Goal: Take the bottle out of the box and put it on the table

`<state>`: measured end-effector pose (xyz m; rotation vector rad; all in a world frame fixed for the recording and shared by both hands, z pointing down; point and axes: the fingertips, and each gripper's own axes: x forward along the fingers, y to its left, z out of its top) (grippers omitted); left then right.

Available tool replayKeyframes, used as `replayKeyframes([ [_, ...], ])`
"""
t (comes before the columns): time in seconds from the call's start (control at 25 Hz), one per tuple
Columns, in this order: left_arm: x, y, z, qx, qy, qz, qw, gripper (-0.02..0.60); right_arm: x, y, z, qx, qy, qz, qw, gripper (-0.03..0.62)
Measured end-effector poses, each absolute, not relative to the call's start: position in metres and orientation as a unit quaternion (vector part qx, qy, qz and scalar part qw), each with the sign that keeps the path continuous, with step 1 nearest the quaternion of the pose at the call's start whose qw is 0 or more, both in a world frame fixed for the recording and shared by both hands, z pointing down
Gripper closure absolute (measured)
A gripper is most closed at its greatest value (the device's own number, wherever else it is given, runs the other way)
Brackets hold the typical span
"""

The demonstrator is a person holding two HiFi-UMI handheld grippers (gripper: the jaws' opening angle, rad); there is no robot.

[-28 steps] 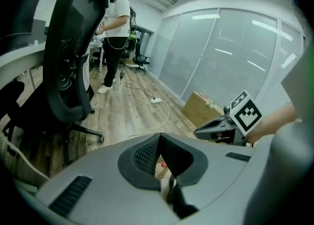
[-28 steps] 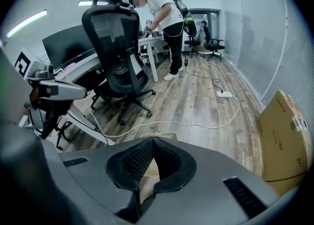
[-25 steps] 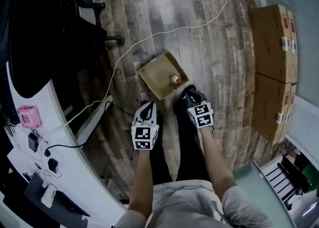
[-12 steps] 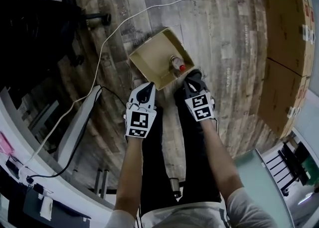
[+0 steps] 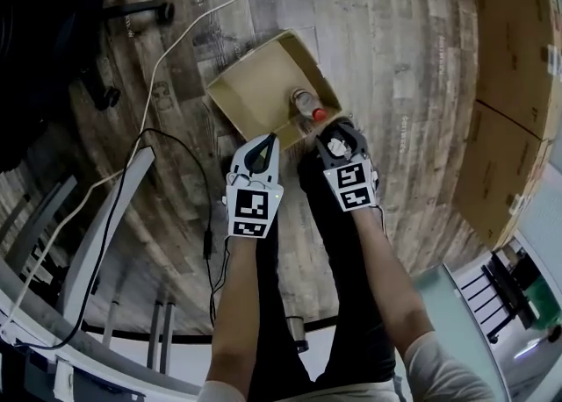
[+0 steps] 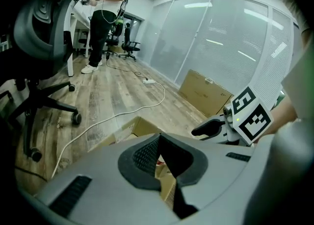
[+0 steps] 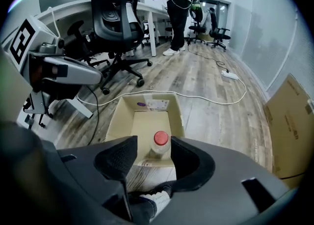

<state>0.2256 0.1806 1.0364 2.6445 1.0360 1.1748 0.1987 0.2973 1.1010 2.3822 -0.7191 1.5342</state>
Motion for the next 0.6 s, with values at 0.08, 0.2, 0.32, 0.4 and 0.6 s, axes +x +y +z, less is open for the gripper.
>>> replayKeyframes([
  [0.08, 0.221, 0.185, 1.045, 0.862, 0.331, 0.381, 0.043, 0.568, 0.2, 0.299, 1.112, 0.81, -0.252, 0.518, 0.11, 0.342],
  [0.2, 0.215, 0.186, 1.058, 0.863, 0.331, 0.378, 0.046, 0.568, 0.206, 0.296, 1.13, 0.802, -0.268, 0.521, 0.116, 0.337],
  [0.32, 0.209, 0.185, 1.069, 0.862, 0.334, 0.378, 0.043, 0.568, 0.215, 0.297, 1.147, 0.794, -0.277, 0.526, 0.129, 0.335],
  [0.4, 0.206, 0.183, 1.075, 0.862, 0.335, 0.378, 0.041, 0.568, 0.22, 0.296, 1.157, 0.785, -0.288, 0.528, 0.147, 0.335],
  [0.6, 0.198, 0.172, 1.086, 0.861, 0.333, 0.382, 0.035, 0.568, 0.22, 0.29, 1.178, 0.76, -0.312, 0.539, 0.184, 0.356],
])
